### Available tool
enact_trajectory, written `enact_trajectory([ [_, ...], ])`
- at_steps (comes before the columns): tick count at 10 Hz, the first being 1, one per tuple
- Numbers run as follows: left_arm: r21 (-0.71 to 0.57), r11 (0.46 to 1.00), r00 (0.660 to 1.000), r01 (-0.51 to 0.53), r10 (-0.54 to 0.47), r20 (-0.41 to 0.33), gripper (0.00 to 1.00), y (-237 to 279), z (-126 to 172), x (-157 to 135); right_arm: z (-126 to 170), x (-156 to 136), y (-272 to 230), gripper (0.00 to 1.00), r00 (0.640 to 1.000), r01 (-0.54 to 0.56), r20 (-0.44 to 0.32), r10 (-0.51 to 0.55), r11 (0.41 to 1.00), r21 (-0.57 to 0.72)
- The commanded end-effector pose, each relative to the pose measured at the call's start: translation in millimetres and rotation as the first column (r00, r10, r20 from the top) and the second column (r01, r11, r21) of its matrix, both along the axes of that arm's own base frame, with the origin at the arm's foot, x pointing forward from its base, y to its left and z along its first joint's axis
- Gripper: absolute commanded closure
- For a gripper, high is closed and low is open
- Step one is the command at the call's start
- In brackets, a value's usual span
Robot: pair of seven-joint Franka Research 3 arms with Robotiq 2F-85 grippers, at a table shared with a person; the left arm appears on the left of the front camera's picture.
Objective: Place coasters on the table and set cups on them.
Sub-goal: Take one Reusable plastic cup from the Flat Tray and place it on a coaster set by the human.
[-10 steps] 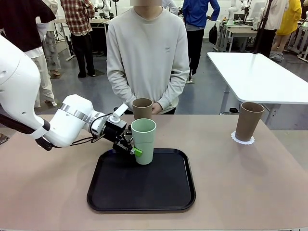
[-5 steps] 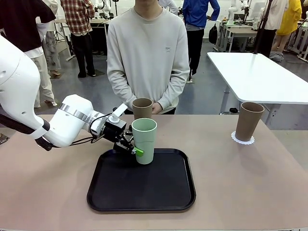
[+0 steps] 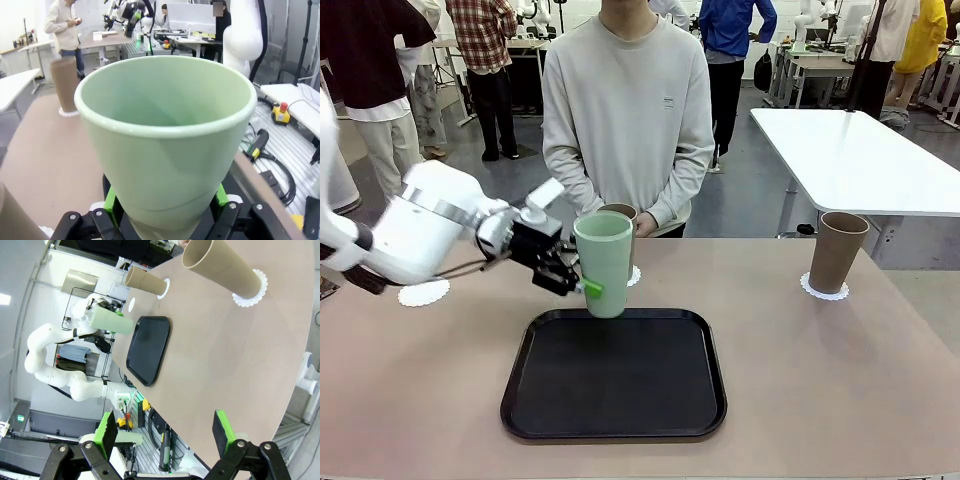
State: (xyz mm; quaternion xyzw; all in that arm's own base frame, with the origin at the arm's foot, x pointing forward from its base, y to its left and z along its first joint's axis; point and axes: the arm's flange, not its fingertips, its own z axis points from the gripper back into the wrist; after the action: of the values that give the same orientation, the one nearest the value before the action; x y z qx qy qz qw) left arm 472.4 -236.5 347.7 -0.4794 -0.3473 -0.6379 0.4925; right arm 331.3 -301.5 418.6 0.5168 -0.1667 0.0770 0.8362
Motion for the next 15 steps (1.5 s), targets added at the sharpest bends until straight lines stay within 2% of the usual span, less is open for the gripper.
enact_trajectory([
  [1, -0.021, 0.998, 0.998, -0.06, 0.06, -0.01, 1.0, 12, 51, -16, 0, 0, 1, 0.0, 1.0, 0.003, 0.002, -0.003, 1.0, 0.0],
  [3, -0.029, 0.993, 0.994, -0.112, 0.112, -0.006, 1.0, 16, 78, -23, 0, 0, 1, 0.0, 1.0, 0.003, 0.002, -0.003, 1.0, 0.0],
  [4, -0.005, 0.999, 0.999, -0.047, 0.047, 0.015, 1.0, 11, 65, -13, 0, 0, 1, 0.0, 1.0, 0.003, 0.002, -0.003, 1.0, 0.0],
  [5, -0.005, 0.999, 0.999, -0.047, 0.047, 0.015, 1.0, 11, 65, -13, 0, 0, 1, 0.0, 1.0, 0.003, 0.002, -0.003, 1.0, 0.0],
  [6, -0.01, 0.997, 0.997, -0.07, 0.071, 0.019, 0.17, 15, 87, -18, 0, 0, 1, 0.0, 1.0, 0.003, 0.002, -0.003, 1.0, 0.0],
  [7, -0.008, 0.999, 0.999, -0.047, 0.047, 0.021, 0.17, 37, 71, 1, 0, 0, 1, 0.0, 1.0, 0.003, 0.002, -0.003, 1.0, 0.0],
  [8, -0.007, 0.997, 0.997, -0.081, 0.081, 0.011, 0.17, 70, 62, 24, 0, 0, 1, 0.0, 1.0, 0.003, 0.002, -0.003, 1.0, 0.0],
  [10, -0.003, 0.977, 0.975, -0.214, 0.213, 0.061, 0.17, 155, 50, 51, 0, 0, 1, 0.0, 1.0, 0.003, 0.002, -0.003, 1.0, 0.0],
  [12, -0.026, 0.938, 0.936, -0.346, 0.347, 0.066, 0.17, 225, 39, 62, 0, 0, 1, 0.0, 1.0, 0.003, 0.002, -0.003, 1.0, 0.0],
  [15, -0.062, 0.883, 0.883, -0.466, 0.469, 0.036, 0.17, 304, 26, 66, 0, 0, 1, 0.0, 1.0, 0.003, 0.002, -0.003, 1.0, 0.0],
])
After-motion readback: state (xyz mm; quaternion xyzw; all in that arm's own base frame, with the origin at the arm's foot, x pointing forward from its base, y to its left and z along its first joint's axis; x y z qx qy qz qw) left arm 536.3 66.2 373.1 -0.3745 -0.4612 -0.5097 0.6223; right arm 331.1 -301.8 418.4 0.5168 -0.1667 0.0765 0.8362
